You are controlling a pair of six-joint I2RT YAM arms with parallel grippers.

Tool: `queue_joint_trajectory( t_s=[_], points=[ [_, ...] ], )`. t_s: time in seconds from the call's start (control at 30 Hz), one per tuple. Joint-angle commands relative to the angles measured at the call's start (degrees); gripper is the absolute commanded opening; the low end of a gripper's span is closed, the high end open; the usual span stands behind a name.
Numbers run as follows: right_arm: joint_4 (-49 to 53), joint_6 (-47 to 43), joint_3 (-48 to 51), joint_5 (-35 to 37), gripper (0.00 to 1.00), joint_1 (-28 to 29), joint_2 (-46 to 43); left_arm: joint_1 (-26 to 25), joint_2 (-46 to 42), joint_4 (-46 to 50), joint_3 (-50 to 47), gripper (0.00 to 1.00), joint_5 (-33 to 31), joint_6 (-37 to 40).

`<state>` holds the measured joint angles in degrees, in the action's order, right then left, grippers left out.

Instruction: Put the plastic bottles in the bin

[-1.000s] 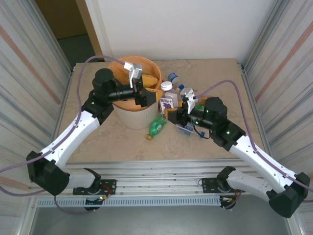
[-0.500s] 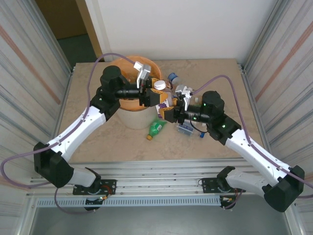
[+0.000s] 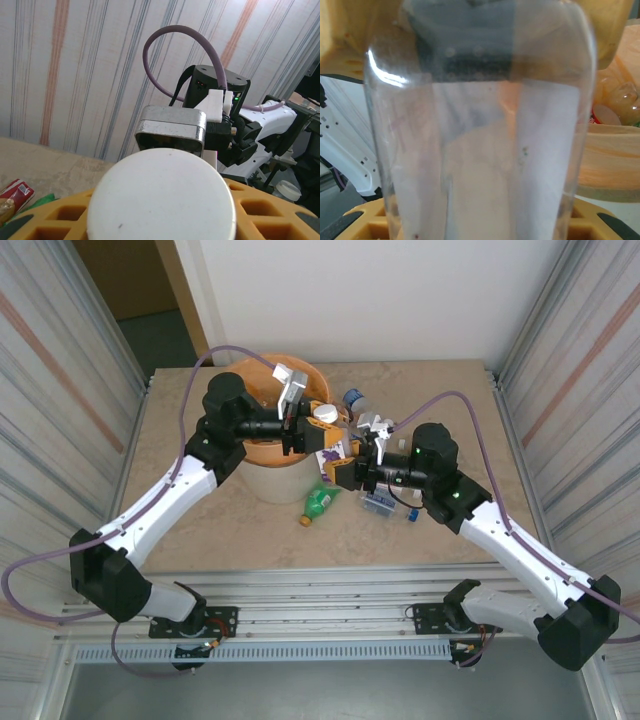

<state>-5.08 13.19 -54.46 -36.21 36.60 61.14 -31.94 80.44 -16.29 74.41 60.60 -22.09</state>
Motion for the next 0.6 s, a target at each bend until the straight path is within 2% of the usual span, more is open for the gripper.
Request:
queue_joint_trajectory(
  t_s=[0.0, 0.07, 0.13, 0.33, 0.57],
  points=[
    [0.33, -1.35, -2.10, 4.14, 0.58, -0.49, 0.64, -0.30, -1.71, 2.16, 1.48, 0.00, -5.45, 1.39],
    [1.65, -1.66, -2.00, 5.50, 0.75, -0.56, 0.47, 0.20, -2.71, 3.77, 1.51, 0.00, -8.37, 2.59],
    [2.79, -1.75, -1.79, 7.07, 0.82, -0.57, 0.16, 0.76, -3.86, 5.75, 1.44, 0.00, -11.83, 3.95],
    [4.85, -1.34, -0.41, 11.96, 0.97, -0.73, -1.59, 1.31, -7.53, 13.17, 2.99, 0.00, -27.81, 10.51],
    [10.26, 3.04, -0.91, 23.38, 0.98, -0.67, -2.32, 1.28, -9.70, 19.83, 6.27, 0.00, -48.96, 19.22]
  ],
)
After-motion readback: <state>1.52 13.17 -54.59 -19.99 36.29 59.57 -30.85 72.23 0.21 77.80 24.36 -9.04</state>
